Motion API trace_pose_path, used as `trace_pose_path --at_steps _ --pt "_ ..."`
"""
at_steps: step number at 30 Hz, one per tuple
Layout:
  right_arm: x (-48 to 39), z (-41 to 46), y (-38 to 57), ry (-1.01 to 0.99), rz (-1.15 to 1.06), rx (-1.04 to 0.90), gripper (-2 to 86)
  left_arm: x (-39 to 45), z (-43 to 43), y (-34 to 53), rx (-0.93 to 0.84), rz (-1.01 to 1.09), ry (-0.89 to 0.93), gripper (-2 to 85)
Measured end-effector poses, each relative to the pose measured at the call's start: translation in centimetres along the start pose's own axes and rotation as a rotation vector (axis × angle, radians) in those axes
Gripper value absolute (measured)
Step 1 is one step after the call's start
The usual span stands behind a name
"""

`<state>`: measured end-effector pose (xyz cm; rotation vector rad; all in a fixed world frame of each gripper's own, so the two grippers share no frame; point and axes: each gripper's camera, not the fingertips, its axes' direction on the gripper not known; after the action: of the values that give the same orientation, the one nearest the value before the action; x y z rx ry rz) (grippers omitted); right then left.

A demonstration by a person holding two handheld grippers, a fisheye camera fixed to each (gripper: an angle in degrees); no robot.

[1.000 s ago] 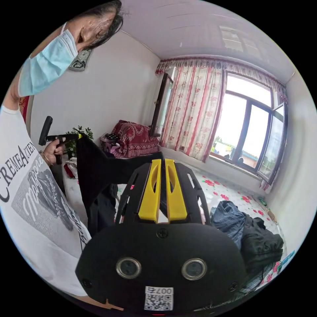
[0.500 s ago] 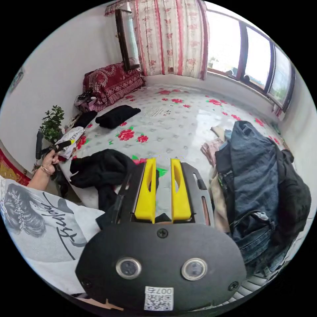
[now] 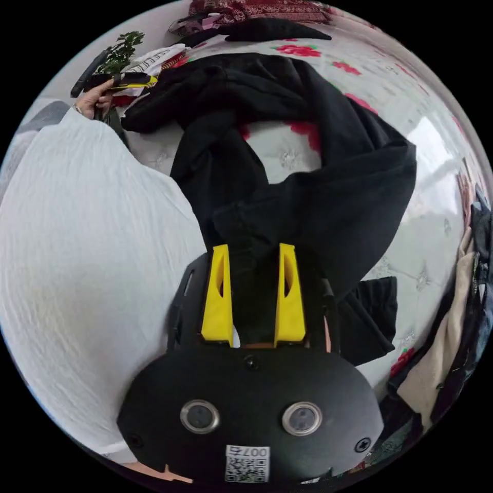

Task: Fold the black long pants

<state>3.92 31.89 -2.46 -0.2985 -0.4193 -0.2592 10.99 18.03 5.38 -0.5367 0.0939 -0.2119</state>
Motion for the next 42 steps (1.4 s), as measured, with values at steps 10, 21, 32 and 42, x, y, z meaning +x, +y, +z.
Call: trace_pose_path --at_steps 10,21,32,42 --pt "12.6 -25.5 6.0 -0.205 0.286 0.559 0.6 -0.2 -2.3 -2.5 0.121 0.097 -0.017 0.2" --pt "19.5 -46.0 19.7 -0.049 0.703 1.507 0.0 -4.6 -13.7 -5.4 0.49 0.102 0.169 -1.0" --pt "29.7 -46.8 17.1 0.157 0.985 1.402 0.3 -7.6 -17.1 -8.2 0.62 -0.012 0.181 -0.9" --pt "40.8 -30.0 10.2 0.049 1.062 0.816 4.6 -8.9 -9.3 -13.5 0.349 -0.036 0.19 3.7"
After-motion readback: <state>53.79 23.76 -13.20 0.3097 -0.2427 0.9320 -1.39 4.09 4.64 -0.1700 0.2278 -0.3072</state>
